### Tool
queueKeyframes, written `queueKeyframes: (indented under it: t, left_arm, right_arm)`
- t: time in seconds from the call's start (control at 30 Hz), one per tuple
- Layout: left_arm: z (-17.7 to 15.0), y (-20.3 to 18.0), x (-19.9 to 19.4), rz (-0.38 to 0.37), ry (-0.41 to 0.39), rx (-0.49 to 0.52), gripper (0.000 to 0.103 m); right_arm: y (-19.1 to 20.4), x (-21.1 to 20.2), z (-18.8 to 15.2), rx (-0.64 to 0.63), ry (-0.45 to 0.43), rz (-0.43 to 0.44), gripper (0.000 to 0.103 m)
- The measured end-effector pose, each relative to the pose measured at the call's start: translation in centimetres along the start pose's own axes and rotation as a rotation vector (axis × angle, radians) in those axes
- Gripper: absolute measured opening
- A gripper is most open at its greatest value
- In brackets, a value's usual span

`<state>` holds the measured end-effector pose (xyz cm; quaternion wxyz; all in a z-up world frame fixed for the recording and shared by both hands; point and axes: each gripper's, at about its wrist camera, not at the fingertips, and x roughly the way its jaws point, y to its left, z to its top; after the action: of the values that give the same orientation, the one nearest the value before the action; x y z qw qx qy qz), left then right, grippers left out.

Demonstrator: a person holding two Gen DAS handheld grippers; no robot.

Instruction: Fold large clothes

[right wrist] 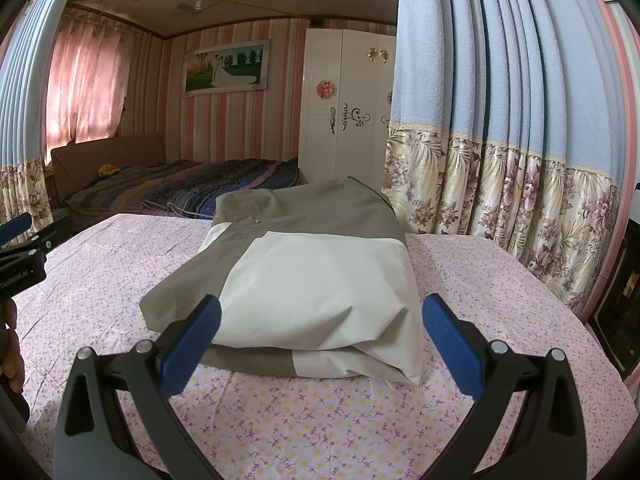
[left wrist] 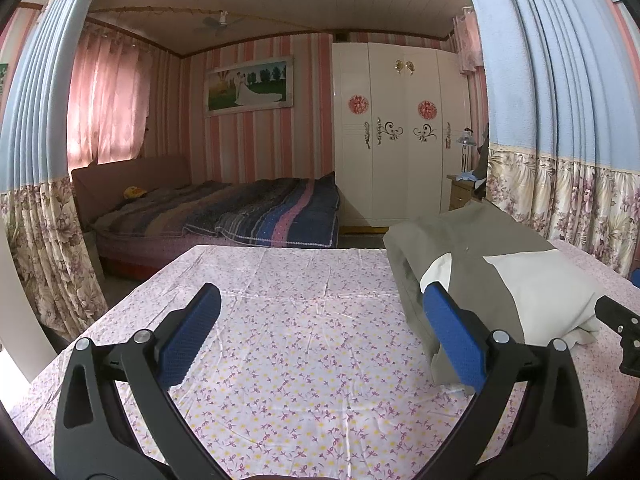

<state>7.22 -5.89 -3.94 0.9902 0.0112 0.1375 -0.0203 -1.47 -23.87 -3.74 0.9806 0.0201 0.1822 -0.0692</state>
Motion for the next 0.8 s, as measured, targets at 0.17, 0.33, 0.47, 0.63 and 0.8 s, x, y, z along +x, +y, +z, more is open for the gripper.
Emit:
queueKeyframes:
  t: [0.17, 0.33, 0.47, 0.63, 0.8]
  left_arm:
    - [-0.07, 0.13, 0.05, -0.004, 0.005, -0.001, 0.100]
    - [-0.12, 0.29, 0.09, -0.006, 0.008, -0.002, 0.100]
    - [-0.12, 0.44, 0.16, -0.008, 0.010, -0.001, 0.100]
    - [-0.16, 0.41, 0.18, -0.009, 0.010, -0.001, 0.100]
    - [-0.18, 0.51, 0.21, -0.008, 0.009, -0.003, 0.100]
  right_arm:
    - [0.22, 0.06, 0.01, -0.001, 0.001, 0.000, 0.101]
    - [0.13, 0.07, -0.02, -0.003, 0.001, 0.000, 0.101]
    - [0.24, 0.07, 0.00, -0.002, 0.000, 0.000, 0.101]
    - [0.15, 0.10, -0.02, -0.003, 0.002, 0.001, 0.101]
    - [0.15, 0.13, -0.01, -0.004, 0.001, 0.001, 0.101]
